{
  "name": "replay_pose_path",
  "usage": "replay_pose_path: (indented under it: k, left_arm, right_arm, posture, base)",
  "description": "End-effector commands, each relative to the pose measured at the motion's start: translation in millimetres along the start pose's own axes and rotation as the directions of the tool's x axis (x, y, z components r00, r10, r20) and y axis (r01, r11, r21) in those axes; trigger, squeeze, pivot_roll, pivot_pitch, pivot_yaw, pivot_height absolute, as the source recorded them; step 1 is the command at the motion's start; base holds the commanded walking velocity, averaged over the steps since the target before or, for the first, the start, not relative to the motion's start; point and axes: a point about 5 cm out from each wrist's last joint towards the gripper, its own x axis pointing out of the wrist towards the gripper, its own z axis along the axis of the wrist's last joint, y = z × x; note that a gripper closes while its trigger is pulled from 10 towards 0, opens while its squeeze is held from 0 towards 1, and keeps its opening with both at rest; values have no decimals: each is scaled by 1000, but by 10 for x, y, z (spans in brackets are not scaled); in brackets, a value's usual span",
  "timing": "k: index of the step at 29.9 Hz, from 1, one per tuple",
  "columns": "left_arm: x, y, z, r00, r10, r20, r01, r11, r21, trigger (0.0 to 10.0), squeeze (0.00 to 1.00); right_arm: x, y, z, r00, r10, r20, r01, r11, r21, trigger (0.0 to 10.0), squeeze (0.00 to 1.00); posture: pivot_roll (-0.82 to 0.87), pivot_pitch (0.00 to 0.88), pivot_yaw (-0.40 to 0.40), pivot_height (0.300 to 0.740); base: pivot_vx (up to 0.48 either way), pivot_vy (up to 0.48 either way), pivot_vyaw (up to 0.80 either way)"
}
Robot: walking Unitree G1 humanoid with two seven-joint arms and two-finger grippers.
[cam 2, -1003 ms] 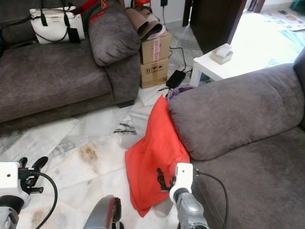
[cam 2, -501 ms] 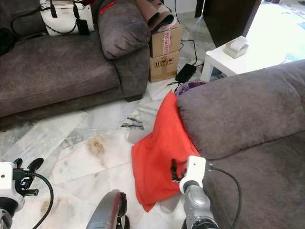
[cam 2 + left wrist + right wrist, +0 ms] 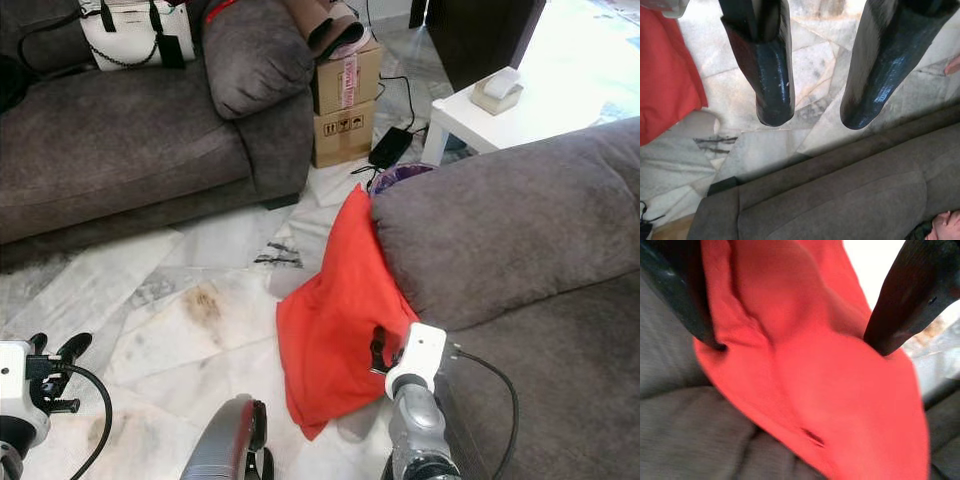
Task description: Move the pillow to the sofa from floor
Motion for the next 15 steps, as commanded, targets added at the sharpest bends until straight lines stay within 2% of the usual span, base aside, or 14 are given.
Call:
replay_pose_path:
  k: [1,7,11,15]
  left_arm:
    - [-42,29,-19,1000,8,-25,-7,1000,26,10000,0]
    - [-61,35,6,1000,11,-19,-10,999,31,10000,0]
    - [-53,43,-3,1000,14,-21,-13,999,33,10000,0]
    - [-29,52,0,1000,15,-19,-15,999,41,10000,0]
  right_arm:
    - [-22,53,-71,1000,19,-22,-19,1000,23,0,0]
    - [-20,95,-81,999,43,-32,-41,997,59,0,0]
    - [-24,91,-90,998,51,-36,-49,998,47,0,0]
    - [-33,110,-124,995,80,-61,-82,996,-22,0,0]
  posture:
    - [467,290,81,621]
    - [472,281,81,621]
    - [471,271,79,621]
    - [464,261,77,621]
  base:
    - [0,0,0]
    - [0,0,0]
    - [0,0,0]
    - [0,0,0]
